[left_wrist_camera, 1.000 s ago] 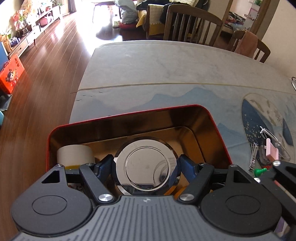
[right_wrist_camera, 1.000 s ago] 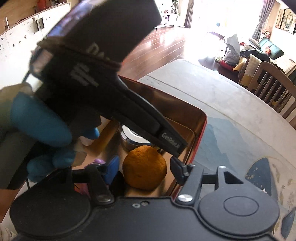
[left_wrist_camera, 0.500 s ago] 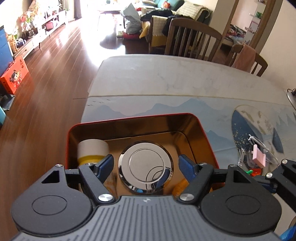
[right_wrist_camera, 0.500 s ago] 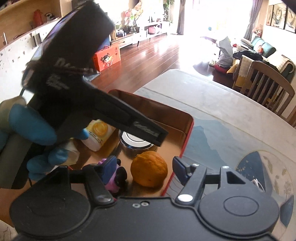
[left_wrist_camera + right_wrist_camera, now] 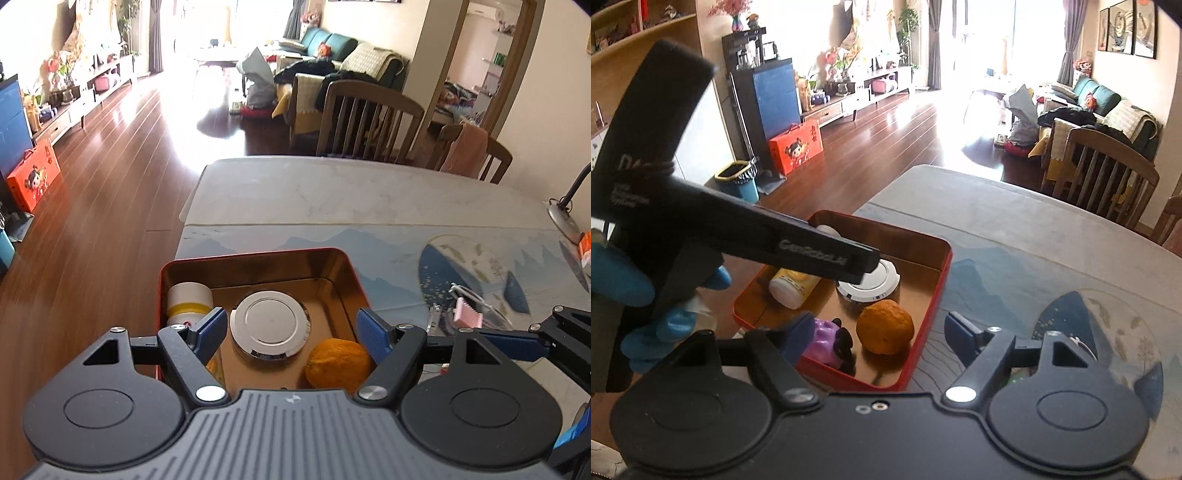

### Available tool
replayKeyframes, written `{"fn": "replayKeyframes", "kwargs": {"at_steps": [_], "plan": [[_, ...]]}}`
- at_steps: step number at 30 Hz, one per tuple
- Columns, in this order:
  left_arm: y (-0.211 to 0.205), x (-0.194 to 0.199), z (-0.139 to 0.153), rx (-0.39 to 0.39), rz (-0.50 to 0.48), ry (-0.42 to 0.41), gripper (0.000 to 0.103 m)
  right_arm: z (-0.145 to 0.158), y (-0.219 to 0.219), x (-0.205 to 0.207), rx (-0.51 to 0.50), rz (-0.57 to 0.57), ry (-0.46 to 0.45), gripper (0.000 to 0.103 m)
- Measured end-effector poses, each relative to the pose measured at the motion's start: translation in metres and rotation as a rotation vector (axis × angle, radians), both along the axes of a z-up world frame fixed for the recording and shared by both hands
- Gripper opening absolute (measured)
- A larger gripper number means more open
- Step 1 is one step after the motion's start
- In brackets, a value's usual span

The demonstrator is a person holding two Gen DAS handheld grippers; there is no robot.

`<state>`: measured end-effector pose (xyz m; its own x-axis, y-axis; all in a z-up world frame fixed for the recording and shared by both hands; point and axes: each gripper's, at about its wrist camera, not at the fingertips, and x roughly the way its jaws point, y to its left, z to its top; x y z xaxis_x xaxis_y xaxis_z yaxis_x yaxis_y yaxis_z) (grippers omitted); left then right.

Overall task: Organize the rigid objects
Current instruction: 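Release the silver tin with the left tool while the right tool releases the orange into the red tin, then lift both open tools out of the red tin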

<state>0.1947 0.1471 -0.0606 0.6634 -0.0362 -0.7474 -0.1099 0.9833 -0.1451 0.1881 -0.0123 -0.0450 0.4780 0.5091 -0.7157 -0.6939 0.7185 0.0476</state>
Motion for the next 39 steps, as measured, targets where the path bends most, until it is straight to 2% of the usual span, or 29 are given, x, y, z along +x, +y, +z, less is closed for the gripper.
{"fn": "replayKeyframes", "kwargs": {"at_steps": [18,23,29,35,39], "plan": [[-0.044,-0.049,0.031,0.014,-0.02,-0.1,0.082,0.022,-0.084,-0.026,0.107,-0.108,-0.052,0.1],[-0.066,-0.059,0.038,0.074,-0.009,-0.147,0.086,0.017,-0.11,-0.029,0.125,-0.122,-0.061,0.103],[-0.087,-0.06,0.038,0.052,-0.018,-0.153,0.087,0.007,-0.144,-0.032,0.13,-0.139,-0.054,0.103],[-0.112,-0.056,0.026,0.031,-0.03,-0.13,0.087,-0.013,-0.177,-0.034,0.126,-0.162,-0.005,0.103],[-0.131,-0.051,0.018,0.029,-0.04,-0.112,0.087,-0.025,-0.189,-0.033,0.112,-0.14,0.025,0.103]]}}
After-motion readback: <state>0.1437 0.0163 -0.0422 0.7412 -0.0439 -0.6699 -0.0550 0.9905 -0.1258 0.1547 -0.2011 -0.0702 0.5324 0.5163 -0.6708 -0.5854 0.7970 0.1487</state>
